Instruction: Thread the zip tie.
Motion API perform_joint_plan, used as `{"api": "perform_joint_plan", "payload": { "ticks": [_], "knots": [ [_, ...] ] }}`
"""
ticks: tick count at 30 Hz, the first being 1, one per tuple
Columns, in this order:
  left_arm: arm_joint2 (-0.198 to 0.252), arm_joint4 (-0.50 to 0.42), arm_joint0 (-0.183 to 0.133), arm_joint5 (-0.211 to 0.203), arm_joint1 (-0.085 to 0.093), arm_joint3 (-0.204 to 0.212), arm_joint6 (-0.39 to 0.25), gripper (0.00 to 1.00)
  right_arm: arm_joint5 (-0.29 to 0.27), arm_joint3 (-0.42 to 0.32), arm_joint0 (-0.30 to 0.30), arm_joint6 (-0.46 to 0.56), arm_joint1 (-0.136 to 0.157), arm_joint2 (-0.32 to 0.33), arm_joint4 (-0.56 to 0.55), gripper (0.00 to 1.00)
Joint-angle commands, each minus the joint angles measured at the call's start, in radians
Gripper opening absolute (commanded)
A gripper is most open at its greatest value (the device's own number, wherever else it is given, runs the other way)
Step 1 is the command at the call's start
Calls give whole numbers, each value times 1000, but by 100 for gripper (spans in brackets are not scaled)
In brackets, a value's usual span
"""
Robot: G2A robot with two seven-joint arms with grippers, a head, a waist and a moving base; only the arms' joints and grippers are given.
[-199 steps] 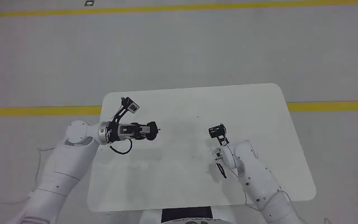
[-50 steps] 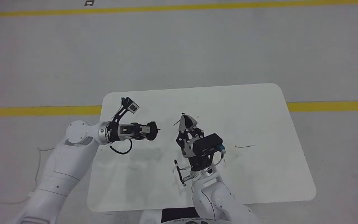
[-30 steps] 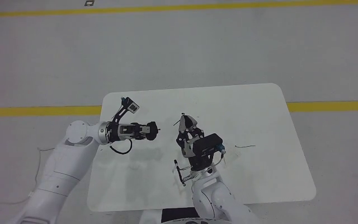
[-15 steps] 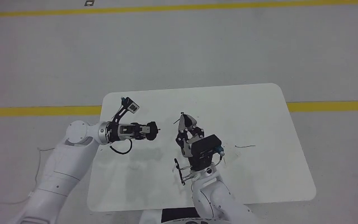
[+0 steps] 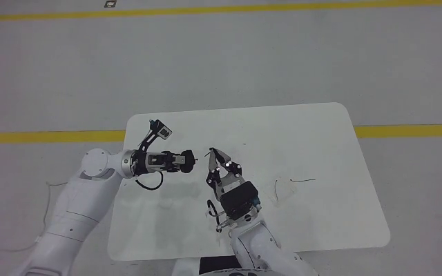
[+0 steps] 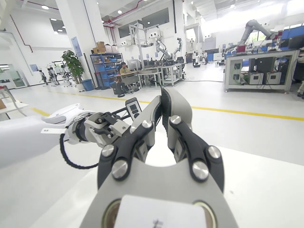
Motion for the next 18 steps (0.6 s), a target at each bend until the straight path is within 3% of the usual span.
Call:
{"api": "perform_joint_plan", "payload": {
  "ticks": [1, 8, 14, 18],
  "knots": [
    [0, 0, 0, 0, 0, 0, 0, 0, 0, -1, 0, 3, 0, 0, 2, 0],
    [0, 0, 0, 0, 0, 0, 0, 0, -2, 3, 3, 6, 0, 3, 0, 0],
    [0, 0, 0, 0, 0, 0, 0, 0, 0, 49, 59, 24, 2, -19, -47, 0],
    [0, 0, 0, 0, 0, 0, 0, 0, 0, 48, 59, 19, 2, -29, -47, 0]
  ]
}}
